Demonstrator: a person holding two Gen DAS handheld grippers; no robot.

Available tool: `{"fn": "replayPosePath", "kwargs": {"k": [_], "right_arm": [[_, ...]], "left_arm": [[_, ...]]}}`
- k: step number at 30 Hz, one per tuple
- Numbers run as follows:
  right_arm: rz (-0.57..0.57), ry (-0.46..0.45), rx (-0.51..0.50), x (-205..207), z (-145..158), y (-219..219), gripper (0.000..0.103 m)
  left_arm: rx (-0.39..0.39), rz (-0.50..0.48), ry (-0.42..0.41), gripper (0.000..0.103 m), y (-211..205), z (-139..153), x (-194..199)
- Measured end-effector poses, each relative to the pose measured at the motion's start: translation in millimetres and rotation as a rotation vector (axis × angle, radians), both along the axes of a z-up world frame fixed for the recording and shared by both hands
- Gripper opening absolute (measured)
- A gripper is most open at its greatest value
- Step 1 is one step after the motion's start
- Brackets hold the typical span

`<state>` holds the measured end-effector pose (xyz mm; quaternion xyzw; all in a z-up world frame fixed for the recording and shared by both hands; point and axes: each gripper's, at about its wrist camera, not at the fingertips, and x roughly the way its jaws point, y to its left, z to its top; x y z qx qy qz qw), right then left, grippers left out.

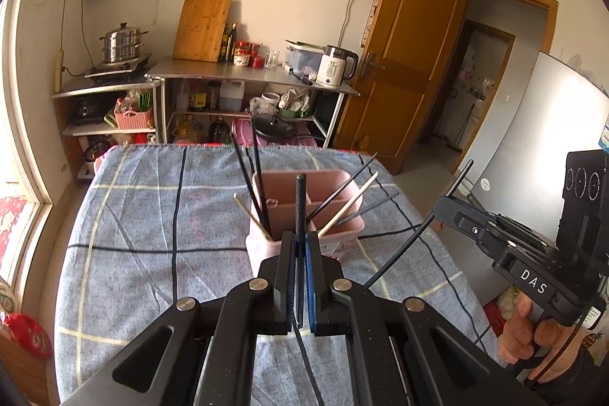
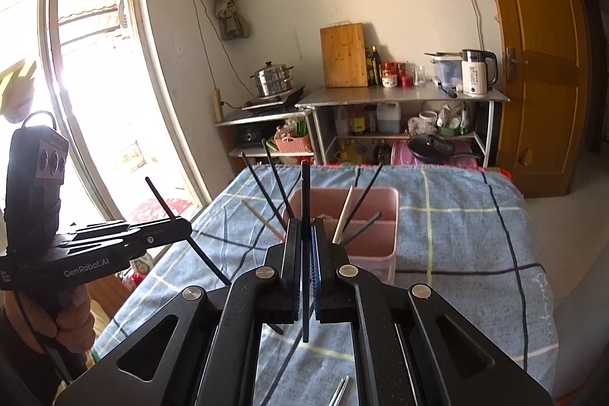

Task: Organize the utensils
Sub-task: 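Lower the black chopstick into the basket and open the left tool while the right tool opens too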

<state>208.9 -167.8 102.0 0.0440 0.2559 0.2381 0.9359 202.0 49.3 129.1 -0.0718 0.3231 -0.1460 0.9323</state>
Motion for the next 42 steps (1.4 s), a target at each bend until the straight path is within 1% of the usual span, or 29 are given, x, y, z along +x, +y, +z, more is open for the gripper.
{"fn": "replayPosePath", "kwargs": {"k": [3,10,14,18,22,24,31,42], "right_arm": [[-0.009,-0.028,0.009,5,13,-1,0.004],[-0.038,-0.088,0.042,20,42,-6,0.004],[-0.047,-0.11,0.057,30,52,-3,0.004],[-0.056,-0.125,0.064,38,55,1,0.004],[-0.062,-0.125,0.051,46,49,6,0.004],[-0.068,-0.115,0.041,50,43,9,0.004],[-0.069,-0.054,0.014,63,14,17,0.005],[-0.057,0.031,-0.036,78,-15,23,0.005]], "left_arm": [[-0.017,0.001,-0.014,0.004,0,16,8],[-0.022,0.017,-0.065,0.004,2,49,31],[-0.025,0.026,-0.079,0.004,2,60,46],[-0.018,0.029,-0.084,0.004,-1,63,61],[-0.019,0.029,-0.067,0.004,-3,54,75],[-0.021,0.029,-0.049,0.004,-3,45,83],[-0.019,0.019,0.013,0.004,-7,12,98],[0.001,0.022,0.102,0.004,-8,-27,114]]}}
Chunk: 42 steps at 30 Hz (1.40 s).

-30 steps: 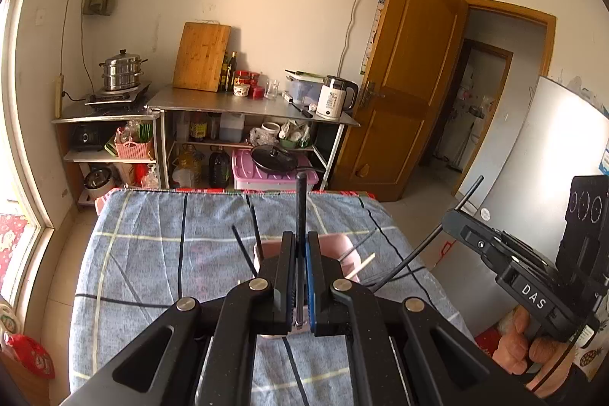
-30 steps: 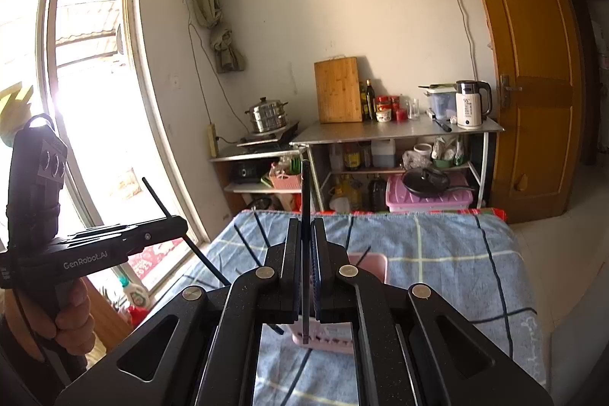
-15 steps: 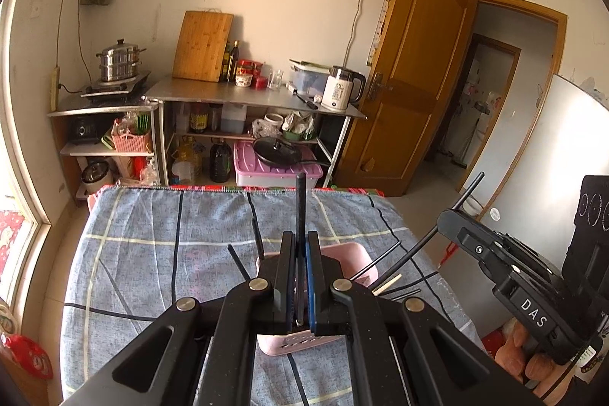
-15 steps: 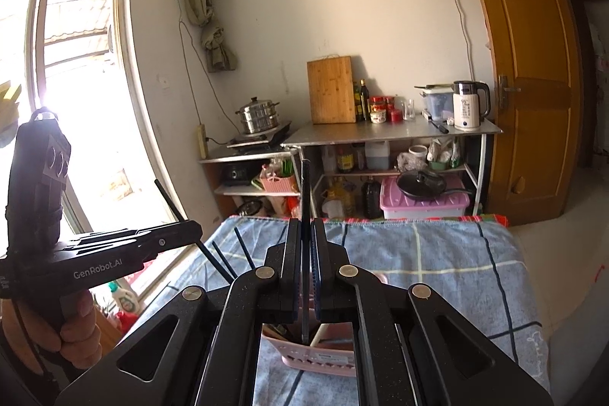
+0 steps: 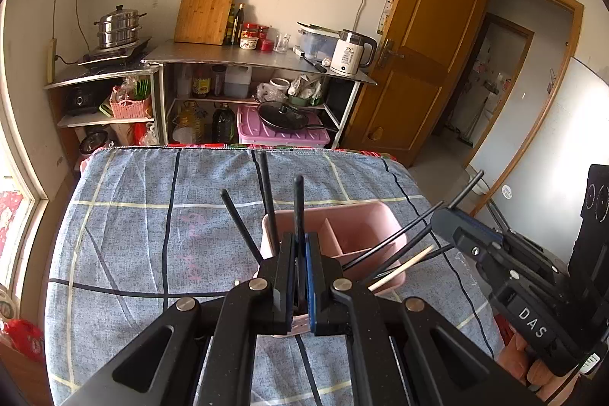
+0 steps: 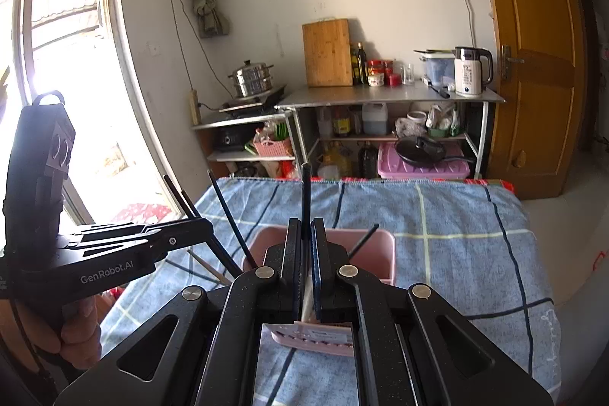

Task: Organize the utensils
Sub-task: 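Lower the black chopstick into the basket and open the left tool while the right tool opens too, then move both tools back toward the two metal chopsticks on the cloth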

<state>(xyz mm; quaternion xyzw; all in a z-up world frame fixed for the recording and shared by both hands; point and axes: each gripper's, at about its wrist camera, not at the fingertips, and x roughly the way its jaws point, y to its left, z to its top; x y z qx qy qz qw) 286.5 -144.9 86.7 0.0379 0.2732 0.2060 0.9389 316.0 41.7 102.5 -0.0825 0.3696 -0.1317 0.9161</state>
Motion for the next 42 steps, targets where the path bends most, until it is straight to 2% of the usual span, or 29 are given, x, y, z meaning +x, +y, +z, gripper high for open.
{"fn": "replayPosePath", "kwargs": {"k": [8,14,20,25,33,42], "right_arm": [[0.028,0.049,-0.008,2,-10,-1,0.005],[0.032,0.017,-0.007,-11,1,-5,0.01],[0.019,-0.019,0.012,-35,11,-20,0.01],[0.014,-0.04,0.013,-64,8,-32,0.011],[-0.001,-0.007,0.021,-112,-20,-50,0.011],[-0.014,0.09,0.011,-150,-69,-65,0.012]], "left_arm": [[0.018,0.005,0.009,0.005,1,-6,-1],[0.022,0.02,-0.04,0.01,5,5,-20],[0.034,0.039,-0.116,0.011,8,17,-58],[0.041,0.037,-0.152,0.02,3,16,-93],[0.035,0.027,-0.173,0.022,-12,-16,-156],[0.029,0.013,-0.12,0.022,-26,-61,-197]]}}
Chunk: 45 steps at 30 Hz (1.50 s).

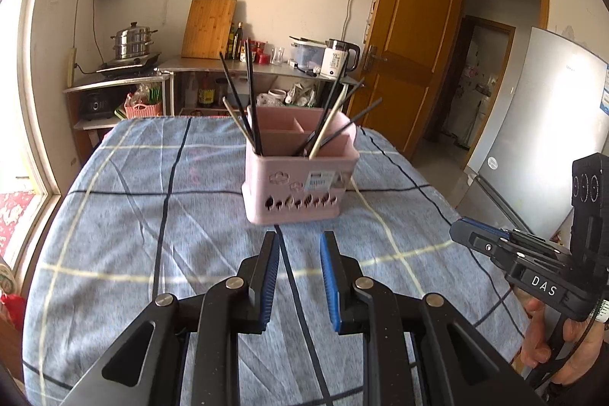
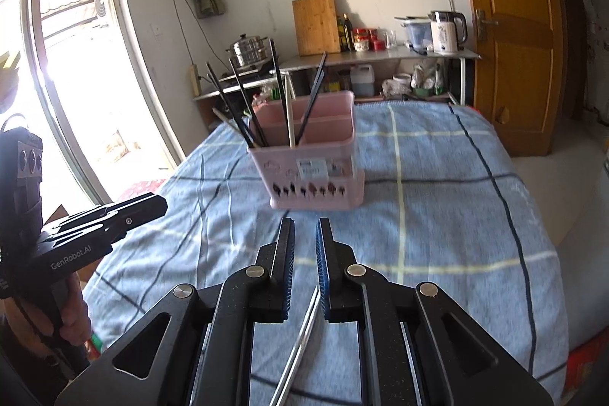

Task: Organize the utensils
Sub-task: 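Move both tools back toward the two metal chopsticks on the cloth, then close the left tool on a metal chopstick while the right tool grasps the other metal chopstick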

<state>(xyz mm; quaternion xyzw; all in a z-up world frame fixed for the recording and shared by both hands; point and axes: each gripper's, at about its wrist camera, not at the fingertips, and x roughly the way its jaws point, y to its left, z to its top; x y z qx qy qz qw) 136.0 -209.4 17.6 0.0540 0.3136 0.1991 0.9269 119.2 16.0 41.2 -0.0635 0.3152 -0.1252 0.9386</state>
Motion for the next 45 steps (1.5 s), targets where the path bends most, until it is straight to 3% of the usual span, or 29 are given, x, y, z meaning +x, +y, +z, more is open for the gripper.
{"fn": "replayPosePath", "kwargs": {"k": [19,35,45], "right_arm": [[0.028,0.236,-0.051,-4,-96,14,0.012],[0.02,0.293,-0.105,6,-114,20,0.012],[0.015,0.315,-0.096,-3,-114,1,0.008]], "left_arm": [[0.008,-0.001,0.103,0.022,-1,-54,-15],[-0.016,-0.006,0.158,0.022,-1,-70,-5],[-0.057,-0.094,0.238,0.022,-38,-90,9]]}}
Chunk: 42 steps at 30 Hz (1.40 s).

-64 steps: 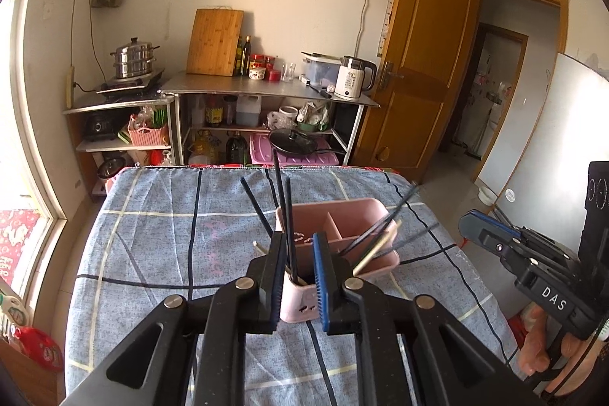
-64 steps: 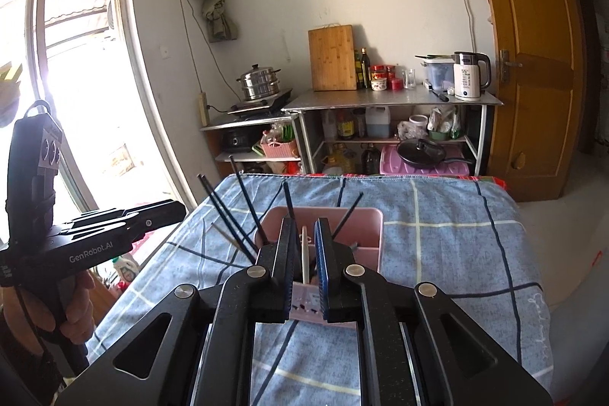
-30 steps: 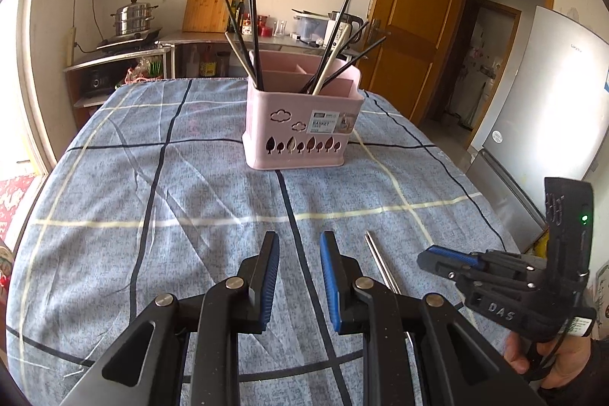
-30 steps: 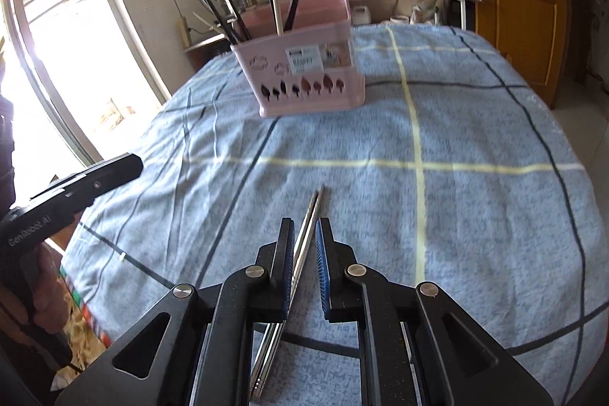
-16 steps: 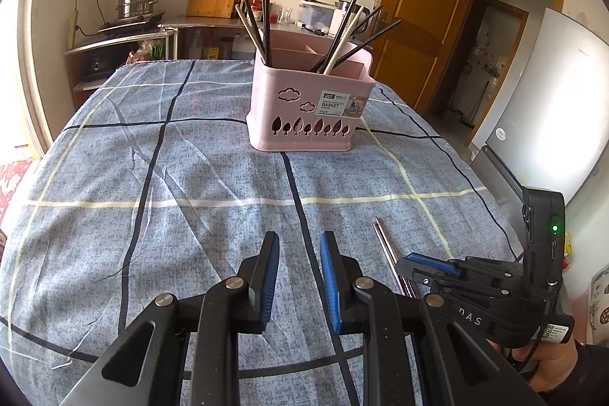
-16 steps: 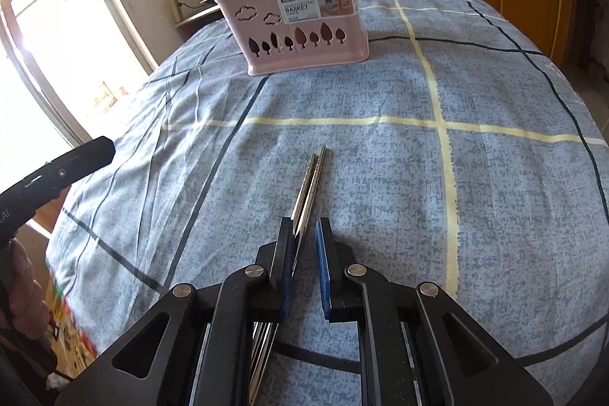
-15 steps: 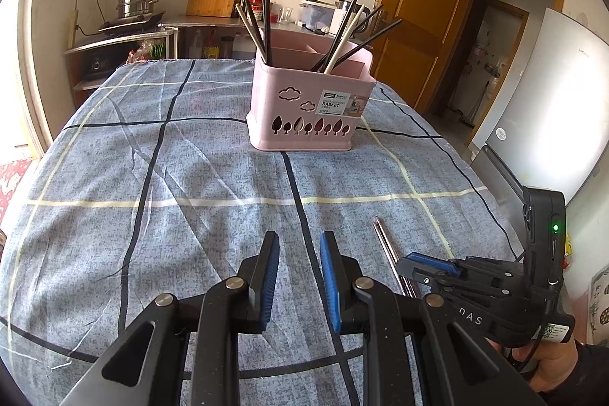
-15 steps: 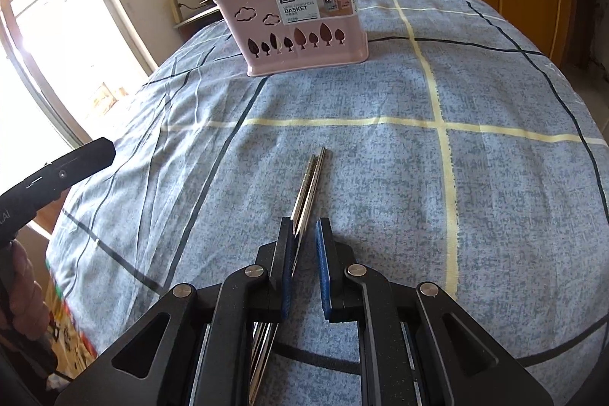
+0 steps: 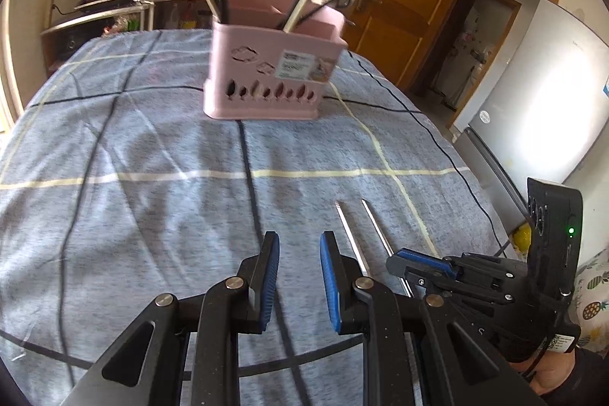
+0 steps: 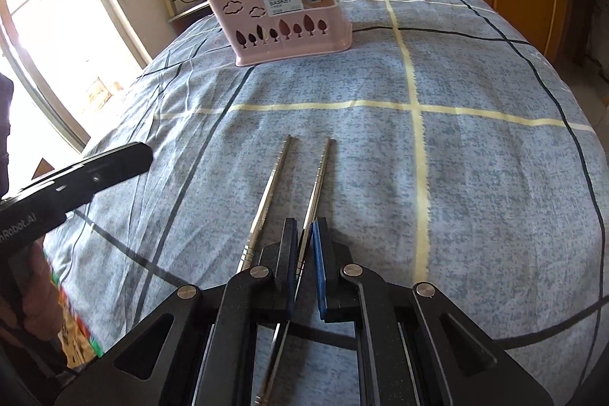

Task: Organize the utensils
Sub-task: 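Close the left tool on a metal chopstick while the right tool grasps the other metal chopstick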

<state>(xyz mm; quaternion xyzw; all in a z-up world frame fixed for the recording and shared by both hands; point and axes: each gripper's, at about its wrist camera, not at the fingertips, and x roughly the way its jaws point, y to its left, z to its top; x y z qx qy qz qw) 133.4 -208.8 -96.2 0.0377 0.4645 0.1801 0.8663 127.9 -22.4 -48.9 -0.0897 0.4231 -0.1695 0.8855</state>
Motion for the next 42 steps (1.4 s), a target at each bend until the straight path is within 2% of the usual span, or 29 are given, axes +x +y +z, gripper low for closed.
{"fn": "replayPosePath", "kwargs": {"k": [4,11,14,16,17,21,30,39,42], "right_arm": [[-0.03,0.002,0.004,-2,0,-14,0.008],[-0.073,0.009,0.035,-3,0,-31,0.008],[-0.077,0.012,0.048,-3,-1,-33,0.008],[-0.077,0.014,0.05,-3,0,-34,0.008],[-0.077,0.015,0.05,-3,0,-34,0.008],[-0.077,0.017,0.053,0,0,-34,0.008],[-0.046,0.013,-0.001,21,0,-21,0.009],[-0.025,0.035,-0.039,35,1,-13,0.009],[-0.024,0.037,-0.045,36,1,-12,0.005]], "left_arm": [[-0.016,-0.037,0.045,0.022,-24,-13,11],[0.012,-0.05,0.11,0.022,-56,-36,29],[0.079,-0.052,0.08,0.021,-67,-36,29],[0.14,-0.052,0.062,0.011,-72,-36,28],[0.159,-0.056,0.056,0.008,-72,-36,27],[0.157,-0.057,0.07,0.006,-59,-36,25],[0.125,-0.022,0.112,0.006,-31,-34,28],[0.157,-0.047,0.139,0.006,-39,-33,41],[0.162,-0.055,0.139,0.006,-41,-33,45]]}}
